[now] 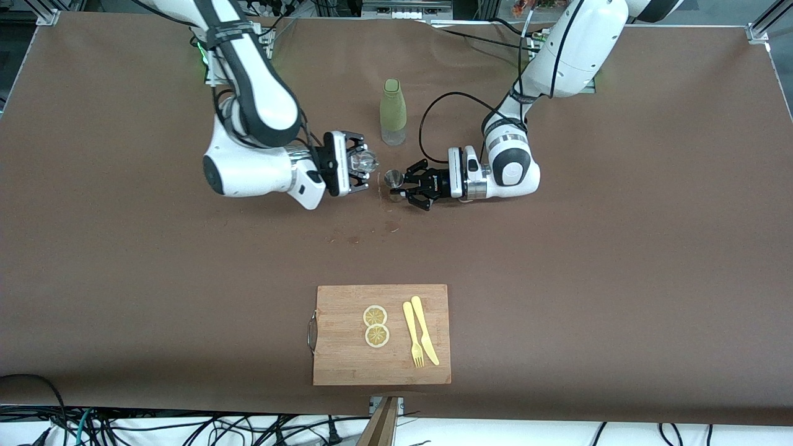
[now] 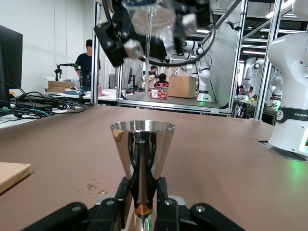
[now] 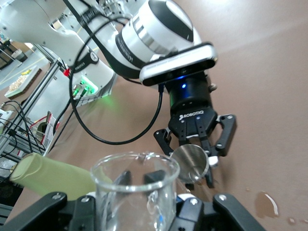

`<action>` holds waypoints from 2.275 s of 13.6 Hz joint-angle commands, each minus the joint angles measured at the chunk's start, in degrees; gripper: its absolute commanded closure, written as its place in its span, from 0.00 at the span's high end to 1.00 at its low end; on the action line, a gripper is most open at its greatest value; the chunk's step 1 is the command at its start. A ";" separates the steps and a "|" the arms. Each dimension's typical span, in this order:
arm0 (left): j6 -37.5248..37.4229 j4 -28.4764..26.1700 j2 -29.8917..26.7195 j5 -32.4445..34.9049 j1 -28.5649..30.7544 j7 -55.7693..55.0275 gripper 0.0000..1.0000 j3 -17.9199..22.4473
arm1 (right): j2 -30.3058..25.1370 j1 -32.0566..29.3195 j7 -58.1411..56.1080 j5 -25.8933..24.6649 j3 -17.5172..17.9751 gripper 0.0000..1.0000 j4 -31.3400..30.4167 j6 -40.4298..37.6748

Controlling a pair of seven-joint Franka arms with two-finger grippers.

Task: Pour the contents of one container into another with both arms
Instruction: 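Tilt the glass cup upright and move it away from the jigger, then lower the glass cup with the right gripper while the left gripper lowers the jigger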

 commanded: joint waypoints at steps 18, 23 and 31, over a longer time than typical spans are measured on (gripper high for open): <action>-15.75 12.04 -0.56 43.26 25.93 -22.90 0.00 1.09 | 6.30 -37.41 -44.51 -4.85 6.73 0.00 -0.70 -31.23; -27.79 21.09 6.65 55.76 36.21 -20.63 0.00 1.17 | 16.50 -47.16 -56.04 -15.13 8.13 0.00 0.35 -32.91; -36.78 25.42 13.16 63.42 49.41 -14.82 0.00 2.48 | 30.40 -57.46 -66.50 -24.54 10.60 0.00 12.64 -35.19</action>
